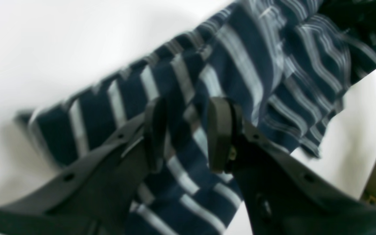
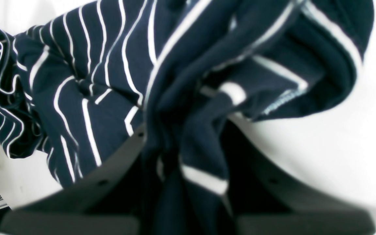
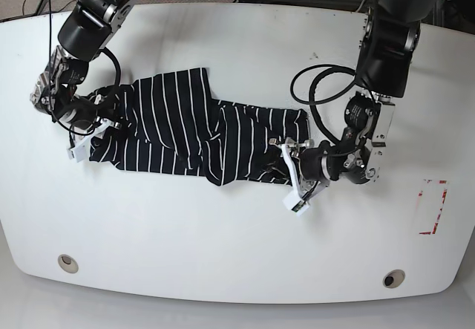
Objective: Layout the t-shirt on the table in an organized manner, then fold the t-shirt properly
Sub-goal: 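Lay the held end back down and straighten it with the left gripper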
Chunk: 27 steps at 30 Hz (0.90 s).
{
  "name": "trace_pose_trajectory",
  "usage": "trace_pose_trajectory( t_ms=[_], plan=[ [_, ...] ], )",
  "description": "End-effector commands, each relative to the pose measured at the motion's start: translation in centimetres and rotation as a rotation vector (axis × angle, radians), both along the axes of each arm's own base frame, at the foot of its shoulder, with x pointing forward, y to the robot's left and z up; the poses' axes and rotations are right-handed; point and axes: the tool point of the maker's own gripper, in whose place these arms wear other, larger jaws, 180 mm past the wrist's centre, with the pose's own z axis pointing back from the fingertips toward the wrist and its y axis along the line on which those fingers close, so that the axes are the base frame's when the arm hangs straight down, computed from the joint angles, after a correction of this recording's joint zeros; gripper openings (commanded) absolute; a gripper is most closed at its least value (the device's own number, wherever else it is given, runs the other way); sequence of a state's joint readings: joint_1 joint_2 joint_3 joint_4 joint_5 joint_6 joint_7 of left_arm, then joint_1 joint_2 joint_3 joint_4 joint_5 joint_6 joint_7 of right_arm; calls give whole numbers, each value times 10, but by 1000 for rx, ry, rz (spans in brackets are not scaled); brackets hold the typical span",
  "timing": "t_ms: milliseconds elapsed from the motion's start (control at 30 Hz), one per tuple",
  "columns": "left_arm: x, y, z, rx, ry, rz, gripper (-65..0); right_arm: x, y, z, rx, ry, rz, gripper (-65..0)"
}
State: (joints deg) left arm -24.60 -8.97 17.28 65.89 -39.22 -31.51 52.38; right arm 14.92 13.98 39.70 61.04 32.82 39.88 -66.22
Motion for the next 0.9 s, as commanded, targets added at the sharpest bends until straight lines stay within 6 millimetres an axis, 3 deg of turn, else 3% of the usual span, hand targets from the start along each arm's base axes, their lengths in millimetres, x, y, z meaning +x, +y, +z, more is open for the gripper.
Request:
trace_pose_trajectory(
  t_ms=[0, 100, 233, 467, 733, 867],
  plan=[
    [13, -9, 19, -44, -57, 2, -474, 13, -11, 17, -20, -52, -11, -595],
    [9, -15, 7, -5, -47, -23, -472, 13, -11, 17, -20, -52, -11, -595],
    [1, -43, -4, -4, -34, -68, -472, 13, -11, 17, -20, -52, -11, -595],
    [9, -79, -12, 6, -32, -98, -471, 13, -10, 16, -19, -52, -10, -595],
    [24, -103, 5, -30, -62, -104, -471, 12, -10, 15, -19, -48, -10, -595],
    [32, -113, 21, -44, -94, -116, -471, 16, -12, 25, -44, -80, -8, -595]
  ],
)
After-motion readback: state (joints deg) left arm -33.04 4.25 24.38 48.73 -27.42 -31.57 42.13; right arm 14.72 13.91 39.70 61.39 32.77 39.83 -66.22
